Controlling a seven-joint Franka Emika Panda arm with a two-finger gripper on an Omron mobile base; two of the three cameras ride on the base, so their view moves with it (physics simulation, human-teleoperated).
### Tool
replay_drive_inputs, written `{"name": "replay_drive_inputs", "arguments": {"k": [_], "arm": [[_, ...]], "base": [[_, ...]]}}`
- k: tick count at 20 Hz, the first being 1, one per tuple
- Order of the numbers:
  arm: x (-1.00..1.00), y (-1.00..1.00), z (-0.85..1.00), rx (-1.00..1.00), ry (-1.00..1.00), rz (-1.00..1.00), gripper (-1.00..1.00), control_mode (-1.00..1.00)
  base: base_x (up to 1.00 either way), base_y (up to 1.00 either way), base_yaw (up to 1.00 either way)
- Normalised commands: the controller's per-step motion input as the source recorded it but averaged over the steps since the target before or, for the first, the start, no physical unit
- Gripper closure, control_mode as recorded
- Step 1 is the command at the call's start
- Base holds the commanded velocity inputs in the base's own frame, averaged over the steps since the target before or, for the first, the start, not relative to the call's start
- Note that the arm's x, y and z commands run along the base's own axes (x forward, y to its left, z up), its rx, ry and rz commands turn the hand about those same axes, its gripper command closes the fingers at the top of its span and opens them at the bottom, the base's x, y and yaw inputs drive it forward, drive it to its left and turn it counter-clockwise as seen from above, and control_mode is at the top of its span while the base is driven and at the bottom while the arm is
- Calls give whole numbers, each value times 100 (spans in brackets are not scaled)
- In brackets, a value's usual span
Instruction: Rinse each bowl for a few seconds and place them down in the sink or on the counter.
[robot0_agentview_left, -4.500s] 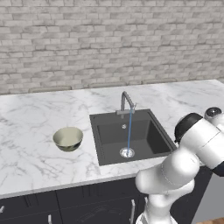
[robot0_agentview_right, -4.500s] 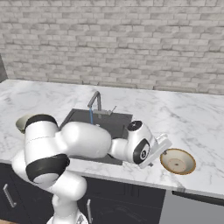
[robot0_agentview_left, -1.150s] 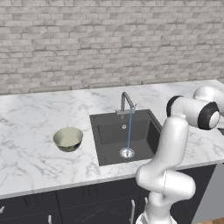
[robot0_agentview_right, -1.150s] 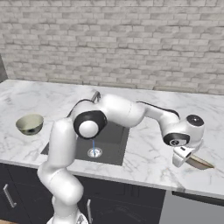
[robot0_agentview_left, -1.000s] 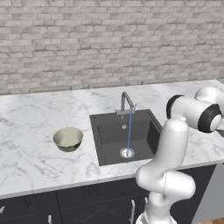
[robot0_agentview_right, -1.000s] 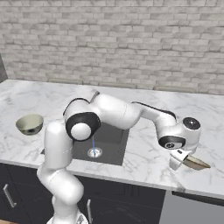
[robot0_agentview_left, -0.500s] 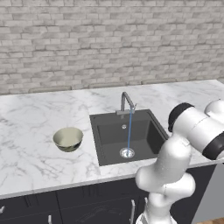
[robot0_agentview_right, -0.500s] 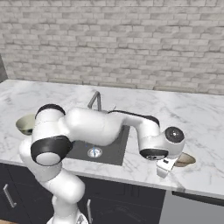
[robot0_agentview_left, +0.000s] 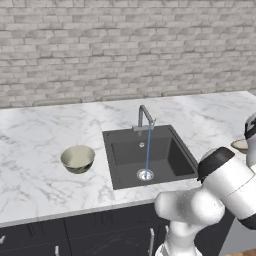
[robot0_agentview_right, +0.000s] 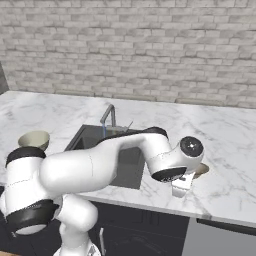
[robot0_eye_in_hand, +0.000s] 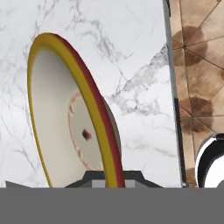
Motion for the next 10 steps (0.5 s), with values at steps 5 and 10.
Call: {"name": "replay_drive_inputs", "arguments": {"k": [5, 10], "arm": [[-16, 27, 46, 0, 0, 23, 100, -100], [-11, 30, 17, 3, 1, 21, 100, -100]], "base": [[0, 0, 0], [0, 0, 0]]}}
